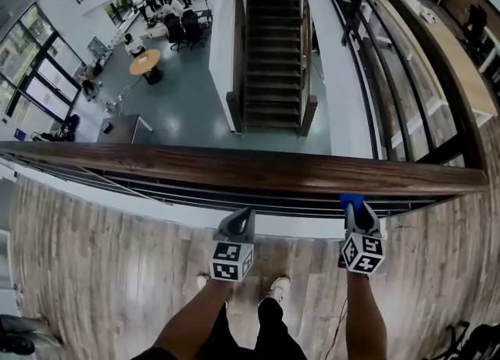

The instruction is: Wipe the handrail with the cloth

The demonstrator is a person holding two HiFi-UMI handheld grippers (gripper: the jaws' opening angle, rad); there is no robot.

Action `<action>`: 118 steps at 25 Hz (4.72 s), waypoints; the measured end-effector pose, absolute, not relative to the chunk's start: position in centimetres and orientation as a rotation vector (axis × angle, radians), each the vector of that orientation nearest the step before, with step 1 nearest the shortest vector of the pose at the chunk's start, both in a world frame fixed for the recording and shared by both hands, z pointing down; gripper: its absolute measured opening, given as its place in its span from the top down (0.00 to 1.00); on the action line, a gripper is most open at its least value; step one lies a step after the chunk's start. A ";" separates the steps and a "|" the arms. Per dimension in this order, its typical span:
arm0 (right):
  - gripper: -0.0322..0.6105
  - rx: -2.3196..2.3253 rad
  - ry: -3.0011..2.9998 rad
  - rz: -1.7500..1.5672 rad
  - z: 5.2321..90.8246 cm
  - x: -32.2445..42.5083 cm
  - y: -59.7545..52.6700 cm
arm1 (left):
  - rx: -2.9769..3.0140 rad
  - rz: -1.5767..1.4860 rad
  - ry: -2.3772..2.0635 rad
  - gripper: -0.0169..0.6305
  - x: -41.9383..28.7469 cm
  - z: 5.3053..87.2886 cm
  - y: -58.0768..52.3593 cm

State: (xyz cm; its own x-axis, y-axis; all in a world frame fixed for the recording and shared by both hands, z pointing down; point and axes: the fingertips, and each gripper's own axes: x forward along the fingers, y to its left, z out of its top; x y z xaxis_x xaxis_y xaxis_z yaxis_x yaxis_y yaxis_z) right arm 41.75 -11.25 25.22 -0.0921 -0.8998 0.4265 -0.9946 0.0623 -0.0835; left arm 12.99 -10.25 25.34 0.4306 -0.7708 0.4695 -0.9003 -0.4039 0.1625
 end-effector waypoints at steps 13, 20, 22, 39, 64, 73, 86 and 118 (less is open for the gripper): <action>0.76 1.465 -2.410 0.597 28.4 5.3 -9.1 | 2.024 0.400 -1.679 0.98 -11.0 29.2 -6.0; 0.76 1.229 -2.479 0.570 33.7 -14.4 -10.0 | 1.939 0.469 -1.791 0.98 -26.9 33.0 -3.9; 0.76 1.181 -2.477 0.574 35.1 -19.2 -10.2 | 1.899 0.473 -1.814 0.98 -31.1 33.8 -3.0; 0.76 1.228 -2.368 0.513 43.1 -44.1 -17.9 | 1.845 0.440 -1.817 0.98 -49.2 37.9 -3.0; 0.76 1.457 -2.157 0.502 45.3 -25.3 -18.9 | 1.983 0.460 -1.679 0.98 -35.0 38.9 -5.9; 0.76 1.548 -2.089 0.520 45.8 -13.1 -17.8 | 2.071 0.527 -1.570 0.98 -24.9 39.2 -7.1; 0.76 1.696 -1.938 0.578 44.6 8.5 -15.9 | 2.198 0.596 -1.363 0.98 -6.5 38.3 -7.4; 0.76 1.937 -1.636 0.621 45.5 59.8 -10.0 | 2.388 0.758 -1.019 0.98 28.5 42.1 -4.4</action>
